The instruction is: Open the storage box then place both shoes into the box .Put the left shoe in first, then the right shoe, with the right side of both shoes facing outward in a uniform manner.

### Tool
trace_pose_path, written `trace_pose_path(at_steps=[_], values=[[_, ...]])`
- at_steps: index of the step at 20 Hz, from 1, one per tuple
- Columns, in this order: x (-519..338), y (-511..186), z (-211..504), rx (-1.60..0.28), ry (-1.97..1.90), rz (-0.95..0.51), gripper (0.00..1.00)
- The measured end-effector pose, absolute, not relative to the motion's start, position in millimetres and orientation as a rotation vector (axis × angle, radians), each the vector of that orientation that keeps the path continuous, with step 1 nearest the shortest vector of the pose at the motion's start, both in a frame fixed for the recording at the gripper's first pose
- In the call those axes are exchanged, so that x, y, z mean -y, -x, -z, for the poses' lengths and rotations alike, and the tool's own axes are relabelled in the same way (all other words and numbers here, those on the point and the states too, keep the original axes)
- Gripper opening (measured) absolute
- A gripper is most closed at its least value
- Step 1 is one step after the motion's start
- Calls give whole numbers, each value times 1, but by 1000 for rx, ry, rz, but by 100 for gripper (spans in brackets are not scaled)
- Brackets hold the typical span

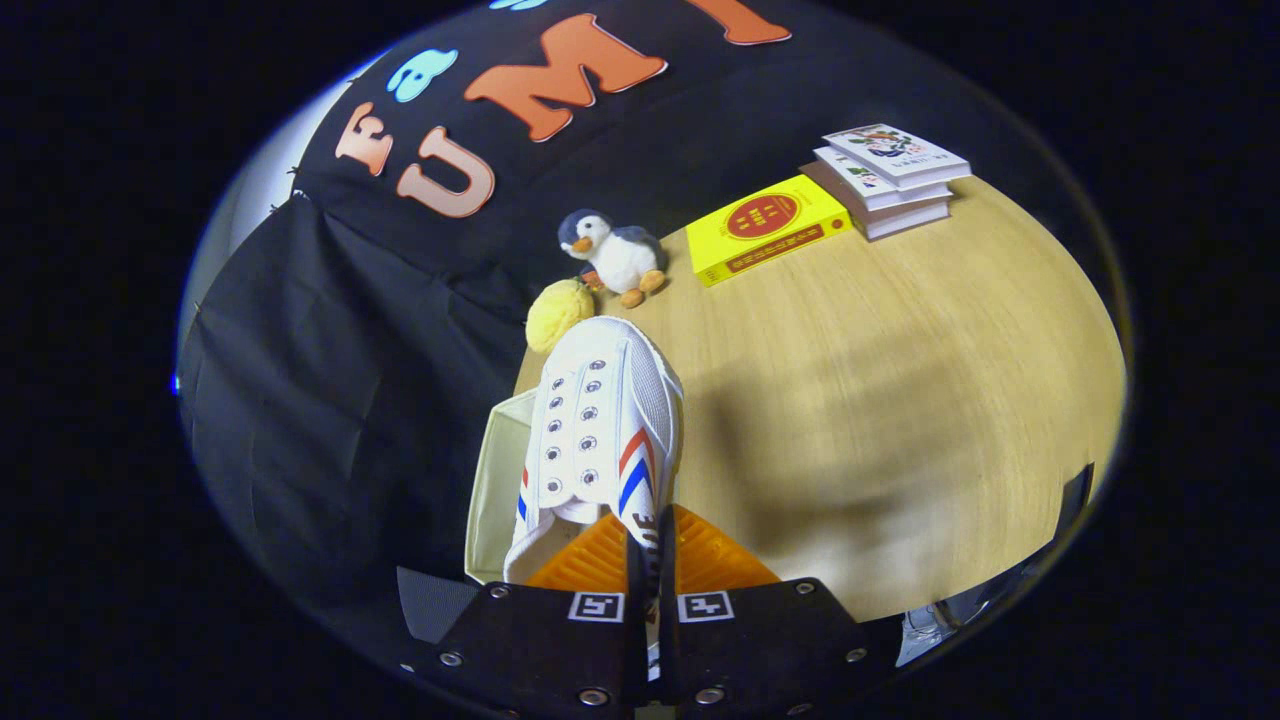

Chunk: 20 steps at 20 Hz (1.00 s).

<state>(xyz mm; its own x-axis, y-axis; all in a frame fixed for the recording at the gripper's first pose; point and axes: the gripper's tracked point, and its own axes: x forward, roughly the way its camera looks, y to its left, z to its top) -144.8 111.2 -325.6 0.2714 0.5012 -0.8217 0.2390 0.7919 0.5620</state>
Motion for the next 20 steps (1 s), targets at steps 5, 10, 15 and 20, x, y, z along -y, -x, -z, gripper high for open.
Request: trace_pose_path(at_steps=[5, 10, 15, 20], values=[[-181, 146, 321, -1324, -611, -270, 5], [-224, 150, 340, -1391, -559, -245, 5], [-242, 146, 347, -1384, -447, -206, 20], [-253, 133, 339, -1330, -432, -258, 53]])
